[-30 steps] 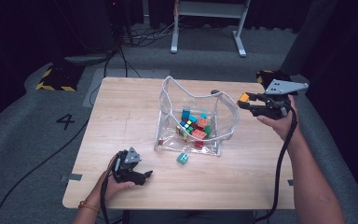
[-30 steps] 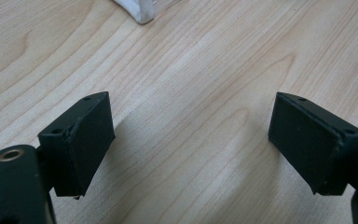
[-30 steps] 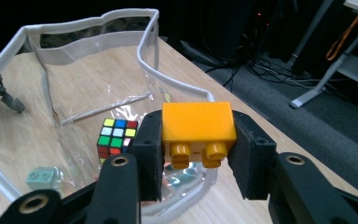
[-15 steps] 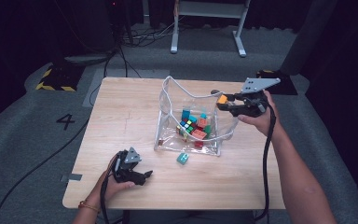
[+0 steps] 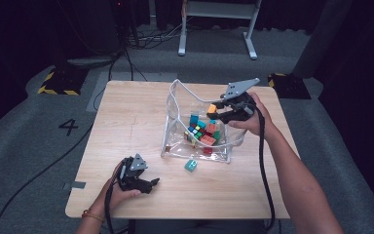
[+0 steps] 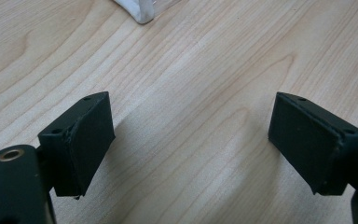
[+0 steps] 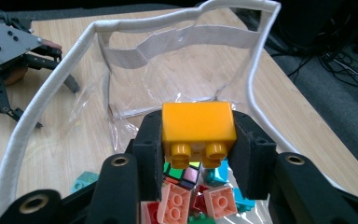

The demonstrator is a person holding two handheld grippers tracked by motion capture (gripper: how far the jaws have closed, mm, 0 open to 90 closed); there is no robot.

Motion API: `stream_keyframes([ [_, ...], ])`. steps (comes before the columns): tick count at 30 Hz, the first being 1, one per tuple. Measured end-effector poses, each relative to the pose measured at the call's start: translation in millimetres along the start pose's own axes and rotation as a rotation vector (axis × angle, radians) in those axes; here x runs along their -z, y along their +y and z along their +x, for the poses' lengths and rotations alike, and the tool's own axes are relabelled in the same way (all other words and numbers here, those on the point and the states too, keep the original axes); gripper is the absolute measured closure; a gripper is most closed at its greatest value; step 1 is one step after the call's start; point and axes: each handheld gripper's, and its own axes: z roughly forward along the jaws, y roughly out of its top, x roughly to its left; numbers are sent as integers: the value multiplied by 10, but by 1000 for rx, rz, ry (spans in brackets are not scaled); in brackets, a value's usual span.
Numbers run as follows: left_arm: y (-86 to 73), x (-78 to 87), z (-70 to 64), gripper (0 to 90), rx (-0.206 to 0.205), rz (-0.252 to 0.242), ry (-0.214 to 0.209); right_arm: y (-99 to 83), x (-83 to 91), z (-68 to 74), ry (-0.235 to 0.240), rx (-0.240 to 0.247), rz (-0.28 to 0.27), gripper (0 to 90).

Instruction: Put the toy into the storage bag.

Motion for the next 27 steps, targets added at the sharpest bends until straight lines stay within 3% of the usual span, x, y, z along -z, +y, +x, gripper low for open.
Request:
stream_keyframes([
  [8,0,1,2,142,-3,3,0,100,-219,8,50,26,85,588],
  [16,0,1,2,143,-3,3,0,142,-402,66,49,62,143,588],
  [21,0,1,2,143,-4,2,1,111,-528,81,52,75,235,588],
  [27,0,2,0,144,-3,-1,6,3,-498,13,61,72,295,588],
])
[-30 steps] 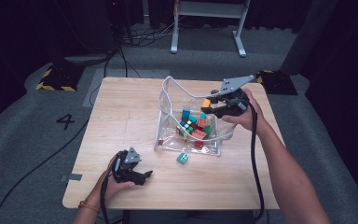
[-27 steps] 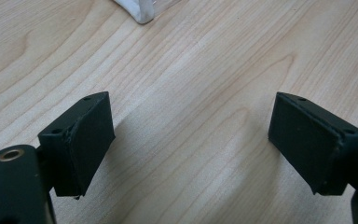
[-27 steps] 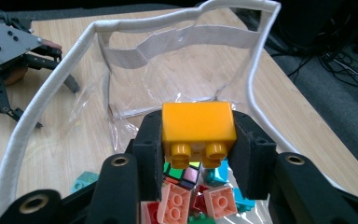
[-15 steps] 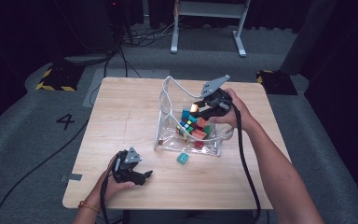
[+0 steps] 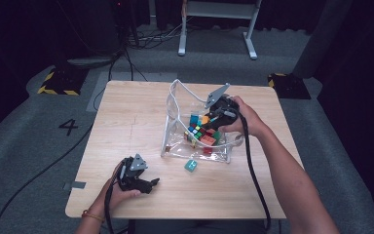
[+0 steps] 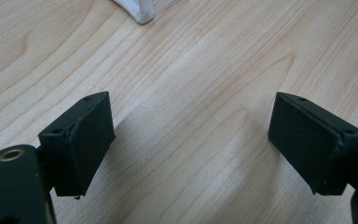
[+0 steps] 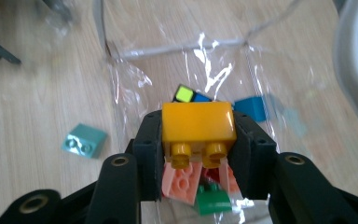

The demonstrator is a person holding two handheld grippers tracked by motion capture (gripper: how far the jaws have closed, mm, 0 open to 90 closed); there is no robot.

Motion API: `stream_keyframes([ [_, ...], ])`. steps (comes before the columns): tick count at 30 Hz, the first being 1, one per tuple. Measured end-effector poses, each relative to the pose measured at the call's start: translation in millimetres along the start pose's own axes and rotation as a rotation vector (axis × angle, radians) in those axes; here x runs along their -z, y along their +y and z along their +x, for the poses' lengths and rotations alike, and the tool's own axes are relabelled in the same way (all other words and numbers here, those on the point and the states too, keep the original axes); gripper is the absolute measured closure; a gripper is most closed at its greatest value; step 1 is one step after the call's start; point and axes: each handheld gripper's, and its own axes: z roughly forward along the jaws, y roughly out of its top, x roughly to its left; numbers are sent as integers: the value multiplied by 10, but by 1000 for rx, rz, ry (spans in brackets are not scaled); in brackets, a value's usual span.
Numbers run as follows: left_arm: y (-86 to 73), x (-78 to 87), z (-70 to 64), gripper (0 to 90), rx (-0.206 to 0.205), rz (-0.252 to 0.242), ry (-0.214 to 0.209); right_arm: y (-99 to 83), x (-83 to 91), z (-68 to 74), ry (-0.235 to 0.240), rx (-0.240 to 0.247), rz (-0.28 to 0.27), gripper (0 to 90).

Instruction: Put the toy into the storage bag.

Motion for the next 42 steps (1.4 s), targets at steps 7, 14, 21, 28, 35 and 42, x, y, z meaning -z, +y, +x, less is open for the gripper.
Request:
stream_keyframes([
  [7,0,-2,0,143,2,1,-6,-228,82,-131,-3,-34,67,587],
  [14,0,-2,0,144,3,0,-6,-426,151,-205,-20,-69,128,587],
  [21,0,-2,0,143,3,0,-6,-499,215,-245,-42,-88,135,586],
  [28,0,-2,0,144,2,1,-6,-526,249,-248,-34,-116,96,572],
  [35,-1,-3,0,143,3,0,-6,-583,346,-216,-44,-131,20,492],
  [42,0,-2,0,144,2,0,-5,-714,603,-43,-69,-117,-130,404],
])
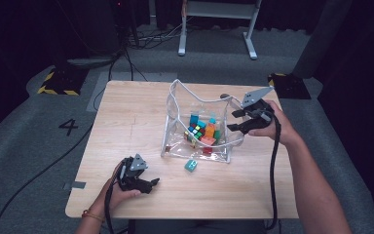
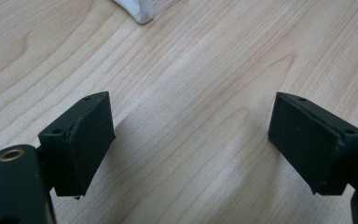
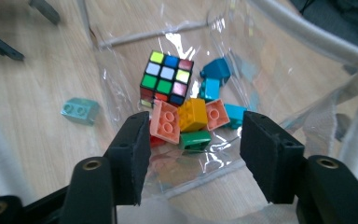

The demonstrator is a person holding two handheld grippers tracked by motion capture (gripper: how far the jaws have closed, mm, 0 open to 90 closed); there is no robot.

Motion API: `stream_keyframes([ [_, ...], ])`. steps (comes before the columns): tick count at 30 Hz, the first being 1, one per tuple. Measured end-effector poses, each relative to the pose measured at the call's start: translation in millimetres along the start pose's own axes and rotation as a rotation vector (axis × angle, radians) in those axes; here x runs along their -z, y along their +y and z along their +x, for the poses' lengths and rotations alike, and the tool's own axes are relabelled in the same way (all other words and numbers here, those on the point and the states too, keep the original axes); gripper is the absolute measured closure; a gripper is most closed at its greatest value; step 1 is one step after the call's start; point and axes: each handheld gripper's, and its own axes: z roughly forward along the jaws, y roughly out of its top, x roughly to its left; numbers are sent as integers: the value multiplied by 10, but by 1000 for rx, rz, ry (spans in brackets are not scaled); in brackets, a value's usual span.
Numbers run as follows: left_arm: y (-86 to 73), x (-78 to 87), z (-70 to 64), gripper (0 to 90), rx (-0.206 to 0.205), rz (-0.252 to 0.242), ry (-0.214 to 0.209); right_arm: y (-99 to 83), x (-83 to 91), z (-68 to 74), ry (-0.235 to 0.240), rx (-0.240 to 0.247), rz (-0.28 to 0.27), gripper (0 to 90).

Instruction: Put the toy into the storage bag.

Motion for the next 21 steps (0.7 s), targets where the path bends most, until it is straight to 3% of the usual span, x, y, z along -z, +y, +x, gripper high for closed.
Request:
stream_keyframes([
  [3,0,0,0,144,1,0,-1,-87,155,77,-45,-28,-77,364],
  [7,0,1,0,144,0,0,2,-188,366,157,-95,-50,-139,348],
  [11,0,0,0,144,1,0,-1,-299,611,266,-110,-91,-207,340],
  [12,0,0,0,143,0,0,0,-345,676,295,-125,-82,-225,336],
  [16,0,2,-1,144,-2,0,5,-484,784,396,-146,-96,-251,330],
  [18,0,3,-1,144,-2,0,6,-566,797,458,-179,-92,-241,326],
  [21,-1,3,-2,144,0,0,6,-702,773,520,-177,-101,-258,326],
])
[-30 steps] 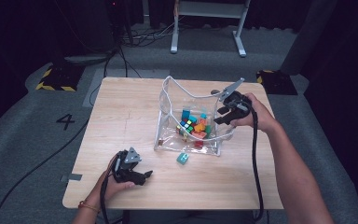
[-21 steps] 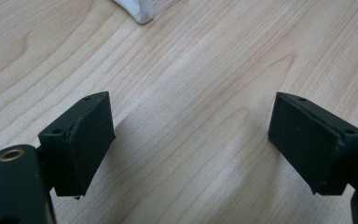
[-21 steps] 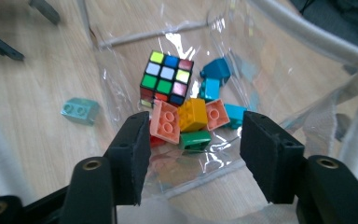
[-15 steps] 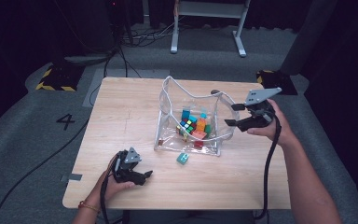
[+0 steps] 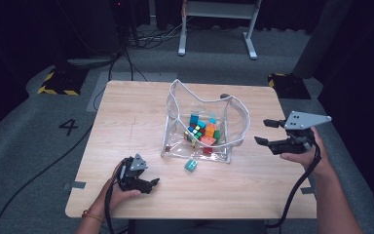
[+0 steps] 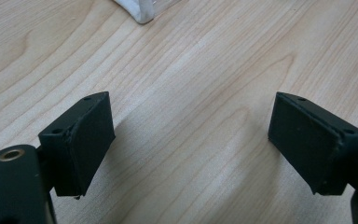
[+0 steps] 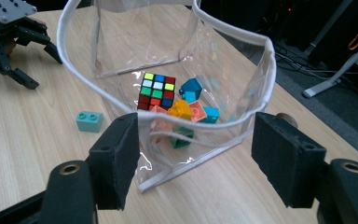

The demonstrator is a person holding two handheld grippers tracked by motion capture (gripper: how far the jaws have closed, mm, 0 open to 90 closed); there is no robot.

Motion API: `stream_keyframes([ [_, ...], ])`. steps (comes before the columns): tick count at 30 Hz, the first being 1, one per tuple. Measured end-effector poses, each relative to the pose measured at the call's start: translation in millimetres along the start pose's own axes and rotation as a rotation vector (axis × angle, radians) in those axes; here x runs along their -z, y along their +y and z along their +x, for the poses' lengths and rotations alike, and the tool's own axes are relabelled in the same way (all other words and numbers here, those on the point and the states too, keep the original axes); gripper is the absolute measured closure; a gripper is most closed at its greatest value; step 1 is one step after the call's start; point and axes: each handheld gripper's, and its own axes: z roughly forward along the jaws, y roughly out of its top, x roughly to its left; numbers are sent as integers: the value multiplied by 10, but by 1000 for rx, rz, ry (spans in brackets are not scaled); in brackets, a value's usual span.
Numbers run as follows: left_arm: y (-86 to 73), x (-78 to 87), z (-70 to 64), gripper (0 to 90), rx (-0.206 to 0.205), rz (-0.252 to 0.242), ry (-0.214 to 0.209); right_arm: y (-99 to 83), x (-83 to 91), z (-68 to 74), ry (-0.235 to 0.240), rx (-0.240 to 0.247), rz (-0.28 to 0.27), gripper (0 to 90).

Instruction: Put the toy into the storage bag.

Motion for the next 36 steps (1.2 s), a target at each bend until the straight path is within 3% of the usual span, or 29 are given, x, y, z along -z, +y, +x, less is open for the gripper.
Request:
stream_keyframes([
  [8,-1,-1,-1,144,1,-1,1,-434,-125,186,15,-39,6,330],
  [17,-1,-1,0,144,1,-1,1,-758,-410,495,99,-74,-21,354],
  [18,-1,1,-1,144,1,0,1,-773,-451,538,93,-61,-16,355],
  [25,-1,-1,0,144,1,0,0,-845,-787,770,165,-72,0,360],
  [31,0,0,1,144,0,0,1,-820,-1042,894,215,-78,12,357],
  [36,0,1,1,144,-1,0,0,-770,-1351,1048,247,-84,36,347],
])
